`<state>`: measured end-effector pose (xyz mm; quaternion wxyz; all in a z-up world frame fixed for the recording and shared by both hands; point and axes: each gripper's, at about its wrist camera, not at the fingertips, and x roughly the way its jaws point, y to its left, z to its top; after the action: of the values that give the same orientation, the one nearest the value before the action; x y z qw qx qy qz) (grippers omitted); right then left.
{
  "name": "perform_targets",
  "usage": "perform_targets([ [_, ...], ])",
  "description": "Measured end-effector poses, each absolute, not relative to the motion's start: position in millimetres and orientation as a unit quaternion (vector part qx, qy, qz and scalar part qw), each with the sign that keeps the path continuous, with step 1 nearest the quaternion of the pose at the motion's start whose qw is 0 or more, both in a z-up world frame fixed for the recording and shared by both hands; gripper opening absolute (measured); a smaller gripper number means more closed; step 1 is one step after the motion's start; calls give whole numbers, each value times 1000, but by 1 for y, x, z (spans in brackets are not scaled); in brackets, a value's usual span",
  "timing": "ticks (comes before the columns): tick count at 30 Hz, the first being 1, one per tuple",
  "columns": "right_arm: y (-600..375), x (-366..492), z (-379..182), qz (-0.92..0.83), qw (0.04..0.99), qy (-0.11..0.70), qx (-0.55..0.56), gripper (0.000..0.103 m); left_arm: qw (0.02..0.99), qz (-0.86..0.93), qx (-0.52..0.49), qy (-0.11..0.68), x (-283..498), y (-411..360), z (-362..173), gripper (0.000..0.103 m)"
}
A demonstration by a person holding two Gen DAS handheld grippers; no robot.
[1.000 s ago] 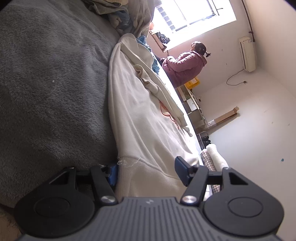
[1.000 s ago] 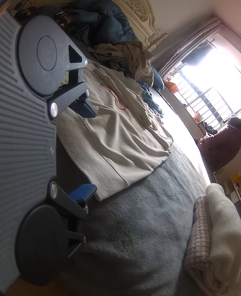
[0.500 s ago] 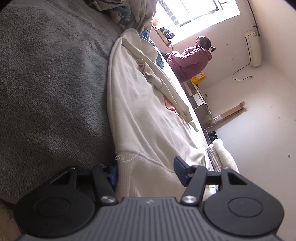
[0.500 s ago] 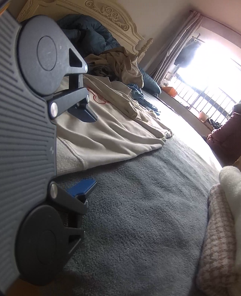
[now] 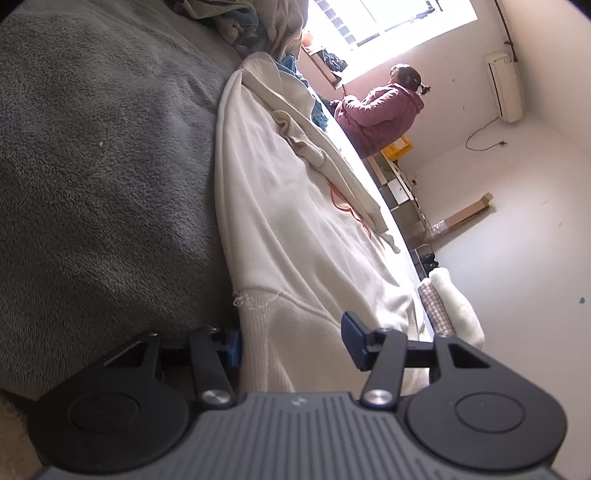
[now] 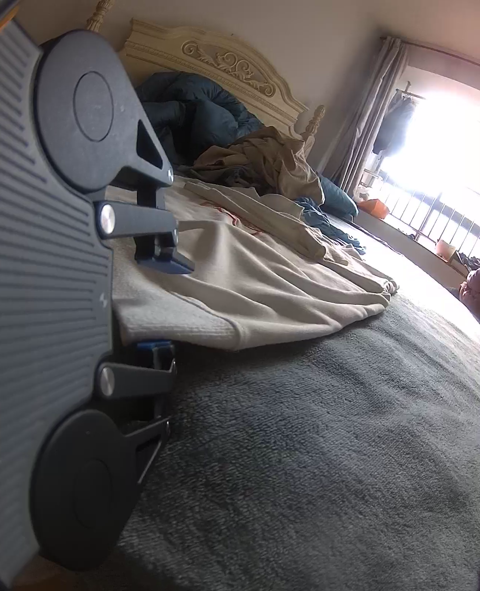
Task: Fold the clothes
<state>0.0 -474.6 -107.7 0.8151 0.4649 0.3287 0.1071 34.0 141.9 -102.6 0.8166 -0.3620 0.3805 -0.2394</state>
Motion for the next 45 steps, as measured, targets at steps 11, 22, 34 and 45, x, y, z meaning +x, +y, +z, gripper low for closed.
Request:
perform_targets([
  [11, -462, 13, -108, 121, 816, 318, 467, 6, 823, -164, -381, 388, 22, 142, -102, 8],
  [22, -448, -21, -62, 129, 844, 228, 468, 4, 842, -174, -401, 317, -14, 159, -68, 6],
  [34, -425, -78, -43, 152, 841, 196, 480, 4, 850, -199, -395, 286, -66, 180, -36, 6],
  [45, -406, -164, -22, 158, 840, 197, 480, 3, 843, -194, -409, 292, -130, 215, -18, 6],
])
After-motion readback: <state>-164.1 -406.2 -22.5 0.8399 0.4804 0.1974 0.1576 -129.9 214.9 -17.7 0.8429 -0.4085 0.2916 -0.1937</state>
